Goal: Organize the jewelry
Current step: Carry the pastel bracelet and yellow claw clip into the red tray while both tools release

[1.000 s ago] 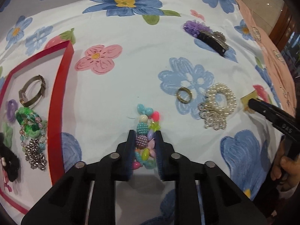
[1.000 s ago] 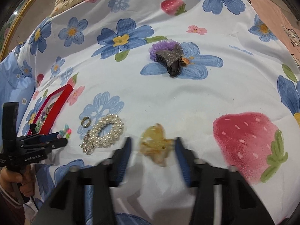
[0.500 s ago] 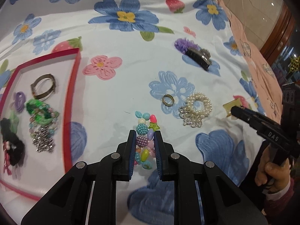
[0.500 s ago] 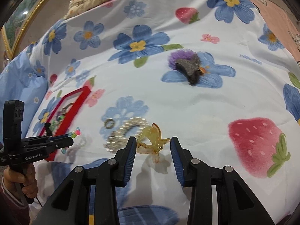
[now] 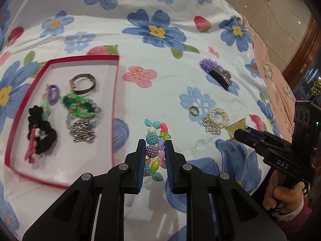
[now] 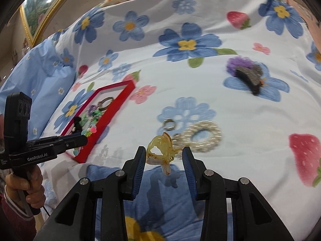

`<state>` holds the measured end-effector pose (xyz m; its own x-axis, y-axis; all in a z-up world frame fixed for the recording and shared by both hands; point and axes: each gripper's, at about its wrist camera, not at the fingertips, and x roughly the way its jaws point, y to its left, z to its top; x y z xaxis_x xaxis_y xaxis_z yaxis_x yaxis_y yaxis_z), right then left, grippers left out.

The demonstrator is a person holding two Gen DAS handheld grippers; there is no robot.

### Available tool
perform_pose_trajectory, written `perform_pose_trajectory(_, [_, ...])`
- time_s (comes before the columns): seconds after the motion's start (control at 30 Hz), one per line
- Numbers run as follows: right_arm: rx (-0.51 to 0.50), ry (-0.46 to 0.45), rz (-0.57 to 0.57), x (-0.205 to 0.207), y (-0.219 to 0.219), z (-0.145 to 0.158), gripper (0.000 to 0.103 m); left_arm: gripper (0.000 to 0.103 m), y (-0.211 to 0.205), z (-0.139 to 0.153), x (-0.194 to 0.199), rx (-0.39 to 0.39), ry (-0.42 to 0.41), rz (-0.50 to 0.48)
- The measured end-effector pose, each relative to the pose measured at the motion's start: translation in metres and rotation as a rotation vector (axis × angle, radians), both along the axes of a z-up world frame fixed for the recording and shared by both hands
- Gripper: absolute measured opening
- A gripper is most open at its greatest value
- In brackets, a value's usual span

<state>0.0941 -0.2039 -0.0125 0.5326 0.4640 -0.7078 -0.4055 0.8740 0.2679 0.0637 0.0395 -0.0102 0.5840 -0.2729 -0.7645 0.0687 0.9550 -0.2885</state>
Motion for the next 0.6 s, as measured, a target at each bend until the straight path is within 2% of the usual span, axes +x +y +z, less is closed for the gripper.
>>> perform_pose_trajectory(0.6, [-0.004, -0.002, 0.178, -0.014, 0.081, 0.008, 0.038, 0.017, 0.072, 0.006, -0.035, -0.028, -0.029, 0.159])
